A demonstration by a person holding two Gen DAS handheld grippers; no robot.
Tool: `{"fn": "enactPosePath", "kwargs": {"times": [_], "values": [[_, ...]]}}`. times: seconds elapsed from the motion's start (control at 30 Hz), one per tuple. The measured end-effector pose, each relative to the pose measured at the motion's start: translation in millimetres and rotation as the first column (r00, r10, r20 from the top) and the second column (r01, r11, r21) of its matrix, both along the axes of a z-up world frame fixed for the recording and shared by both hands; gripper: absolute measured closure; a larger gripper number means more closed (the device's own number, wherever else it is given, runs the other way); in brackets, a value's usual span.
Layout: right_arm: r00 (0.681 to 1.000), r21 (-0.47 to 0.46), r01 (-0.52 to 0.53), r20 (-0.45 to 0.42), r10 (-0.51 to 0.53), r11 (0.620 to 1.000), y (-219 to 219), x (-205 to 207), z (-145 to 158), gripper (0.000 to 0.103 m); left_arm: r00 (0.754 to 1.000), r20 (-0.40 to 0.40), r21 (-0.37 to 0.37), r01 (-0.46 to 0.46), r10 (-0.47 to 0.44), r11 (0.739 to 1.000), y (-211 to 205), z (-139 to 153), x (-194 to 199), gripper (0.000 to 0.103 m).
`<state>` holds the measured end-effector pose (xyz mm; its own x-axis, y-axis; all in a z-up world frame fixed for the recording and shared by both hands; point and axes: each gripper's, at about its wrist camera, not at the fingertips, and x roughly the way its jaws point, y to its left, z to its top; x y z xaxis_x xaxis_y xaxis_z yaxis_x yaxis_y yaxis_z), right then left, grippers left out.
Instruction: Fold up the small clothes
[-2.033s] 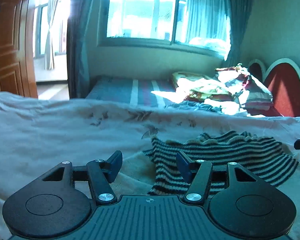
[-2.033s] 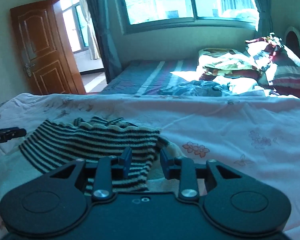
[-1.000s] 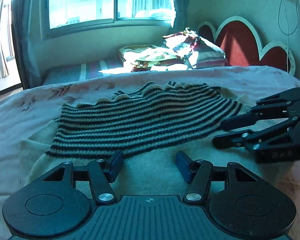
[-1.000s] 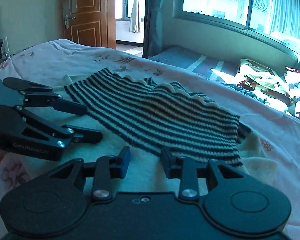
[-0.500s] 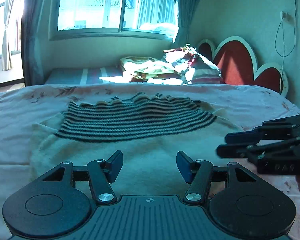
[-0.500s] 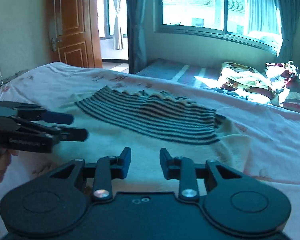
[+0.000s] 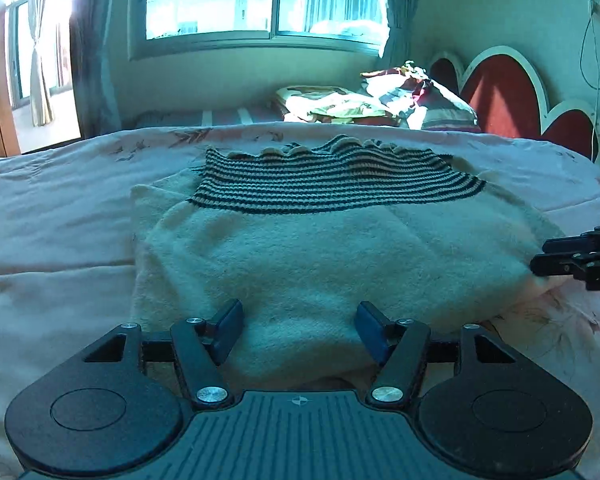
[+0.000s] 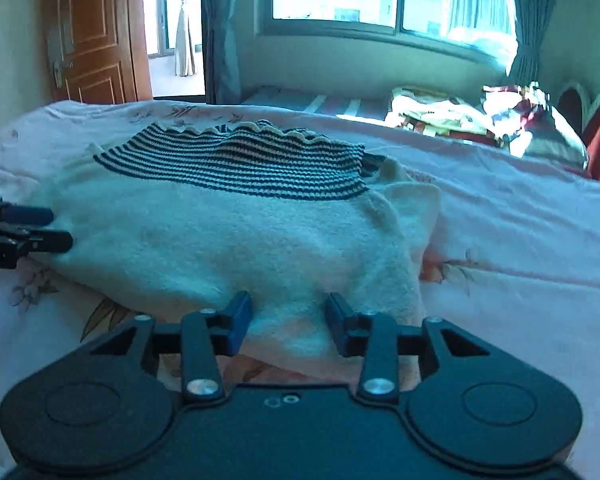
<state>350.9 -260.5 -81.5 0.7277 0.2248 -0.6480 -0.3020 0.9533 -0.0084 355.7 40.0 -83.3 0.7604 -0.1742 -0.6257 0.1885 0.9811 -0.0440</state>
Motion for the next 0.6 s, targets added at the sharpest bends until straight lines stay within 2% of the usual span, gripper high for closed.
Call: {"fn": "enactPosePath", "kwargs": {"times": [0.07,0.13,0.23,0.3,0.33,0.37,0.47,0.53,0.6], "values": [[0.998,0.014,0.041,0.051,-0.041,0.999,-12.7,-8.2,12.6,0.064,0.999,0.028,0.026,-0.020,0.019,0.999,5.9,6.4,-6.6,0.040],[0.995,0.061,0.075,0.064,-0.079,0.995,-31.2,-12.3,17.3,0.064,0.999,0.028,0.002,-0.046,0.046,0.999,17.7,8.0,-8.1,0.040],[0.993,0.138,0.119,-0.026,-0.117,0.983,-56.2,-1.8,7.6,0.063,0.997,-0.001,-0.016,-0.073,0.073,0.997,28.2,0.4,-4.5,0.040],[0.993,0.174,0.102,-0.082,-0.089,0.979,-60.5,5.0,-0.9,0.077,0.997,-0.009,-0.028,-0.080,0.080,0.996,29.3,-2.9,-2.6,0.040],[0.994,0.147,0.078,-0.089,-0.065,0.986,-57.5,6.3,-5.2,0.090,0.996,-0.007,-0.018,-0.086,0.086,0.996,27.7,-3.8,-1.5,0.040],[0.996,0.099,0.051,-0.076,-0.043,0.994,-52.8,6.2,-6.9,0.094,0.995,-0.006,-0.001,-0.095,0.095,0.995,26.2,-4.1,-0.5,0.040],[0.999,-0.004,0.043,-0.004,-0.043,0.999,-46.7,0.3,1.6,0.095,0.995,0.005,0.095,-0.096,0.096,0.991,18.6,-7.2,3.5,0.040],[0.998,-0.019,0.050,-0.032,-0.050,0.999,-50.3,3.1,-10.1,0.095,0.995,0.001,0.090,-0.103,0.103,0.991,20.2,-6.3,5.7,0.040],[0.998,-0.029,0.057,-0.036,-0.058,0.998,-48.0,2.1,-5.5,0.093,0.994,-0.008,0.080,-0.110,0.111,0.991,22.3,0.4,5.4,0.040]]}}
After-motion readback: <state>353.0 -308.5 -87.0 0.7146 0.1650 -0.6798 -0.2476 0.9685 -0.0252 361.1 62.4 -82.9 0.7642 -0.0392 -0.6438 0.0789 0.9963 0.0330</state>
